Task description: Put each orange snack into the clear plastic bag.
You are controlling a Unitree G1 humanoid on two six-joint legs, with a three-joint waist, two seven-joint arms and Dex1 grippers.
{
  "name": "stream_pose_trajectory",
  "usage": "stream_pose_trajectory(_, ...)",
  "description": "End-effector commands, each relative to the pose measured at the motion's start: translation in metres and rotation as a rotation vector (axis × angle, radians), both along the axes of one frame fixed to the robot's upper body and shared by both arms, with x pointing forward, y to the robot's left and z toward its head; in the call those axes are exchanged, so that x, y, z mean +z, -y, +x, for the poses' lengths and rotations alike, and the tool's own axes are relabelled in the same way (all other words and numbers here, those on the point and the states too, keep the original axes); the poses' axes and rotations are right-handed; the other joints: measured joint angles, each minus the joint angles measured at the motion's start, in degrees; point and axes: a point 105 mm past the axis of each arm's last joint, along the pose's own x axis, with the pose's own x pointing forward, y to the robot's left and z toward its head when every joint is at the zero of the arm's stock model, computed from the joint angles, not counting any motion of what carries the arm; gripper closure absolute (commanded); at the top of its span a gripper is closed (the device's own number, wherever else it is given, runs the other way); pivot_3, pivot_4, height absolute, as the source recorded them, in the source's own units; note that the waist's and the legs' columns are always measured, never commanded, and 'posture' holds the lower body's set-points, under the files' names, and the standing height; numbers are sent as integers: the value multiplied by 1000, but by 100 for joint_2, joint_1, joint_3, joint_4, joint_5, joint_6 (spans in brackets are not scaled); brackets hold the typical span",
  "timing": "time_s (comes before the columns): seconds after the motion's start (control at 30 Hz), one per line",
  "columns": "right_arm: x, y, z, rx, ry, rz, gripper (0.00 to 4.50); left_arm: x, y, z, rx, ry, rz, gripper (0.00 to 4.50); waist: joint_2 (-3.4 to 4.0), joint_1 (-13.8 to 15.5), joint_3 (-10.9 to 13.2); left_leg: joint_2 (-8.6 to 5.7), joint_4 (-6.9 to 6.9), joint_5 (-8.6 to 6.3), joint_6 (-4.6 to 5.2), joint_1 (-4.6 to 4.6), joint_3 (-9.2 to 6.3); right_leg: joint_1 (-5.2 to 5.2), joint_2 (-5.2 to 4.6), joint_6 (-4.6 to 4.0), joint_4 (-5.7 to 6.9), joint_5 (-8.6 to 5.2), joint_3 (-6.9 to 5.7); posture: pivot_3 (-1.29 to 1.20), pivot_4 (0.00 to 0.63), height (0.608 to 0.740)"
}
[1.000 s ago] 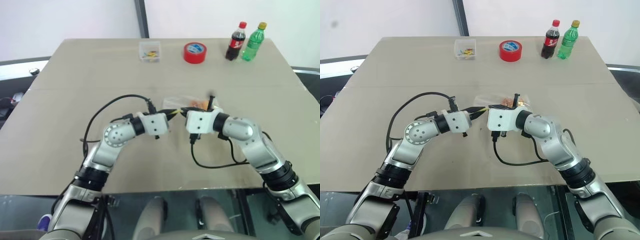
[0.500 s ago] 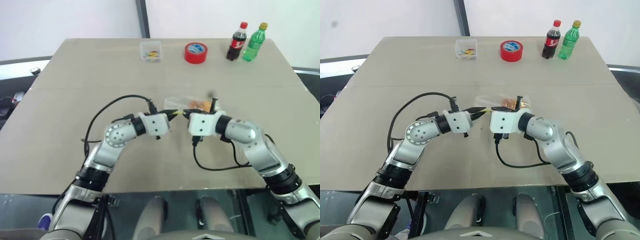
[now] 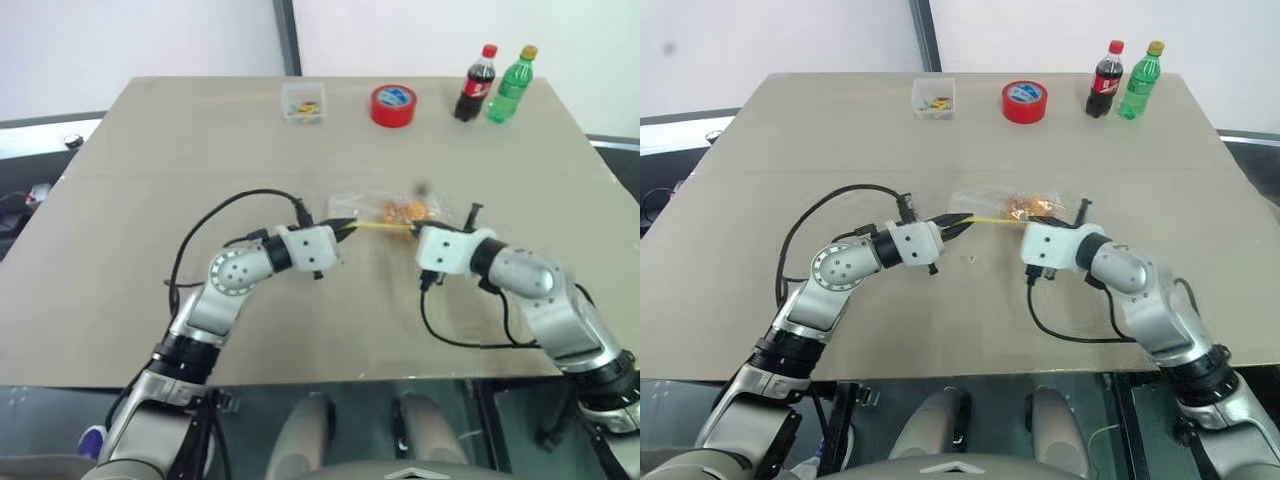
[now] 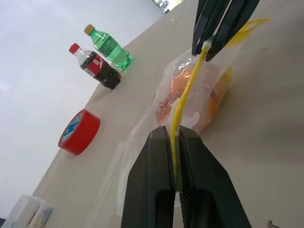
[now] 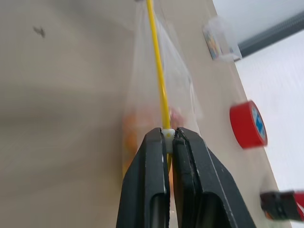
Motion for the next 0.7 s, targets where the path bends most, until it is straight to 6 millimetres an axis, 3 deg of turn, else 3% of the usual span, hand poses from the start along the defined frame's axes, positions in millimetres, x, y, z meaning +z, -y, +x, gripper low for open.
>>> stream_pose_trajectory(0.03, 17, 58, 7, -208, 34, -10, 4382, 21, -16, 4, 62, 48, -77, 4500, 0, 8, 0, 0, 0, 0, 0, 0, 0, 0, 0, 0, 0, 0, 0, 0, 150, 740)
stream_pose_trajectory(0.2, 28, 76, 2, -243, 56, -29, 4382, 22, -15, 5, 56, 38, -93, 4500, 0, -18, 0, 3, -1, 0, 0, 3, 4, 0, 3, 0, 1, 0, 2, 0, 150, 740)
stream_pose_trajectory(0.43, 61, 62, 2, -199, 101, 114, 4382, 38, -15, 11, 70, 29, -166, 4500, 0, -26, 0, 3, 0, 0, 0, 2, 5, 0, 2, 0, 1, 0, 4, 0, 150, 740)
stream_pose_trajectory(0.7, 95, 78, 37, -254, 235, 88, 4382, 64, -8, 50, 143, 18, -244, 4500, -2, 3, 1, -2, 3, 0, 0, 1, 3, 2, 1, 0, 0, 0, -2, 0, 150, 740)
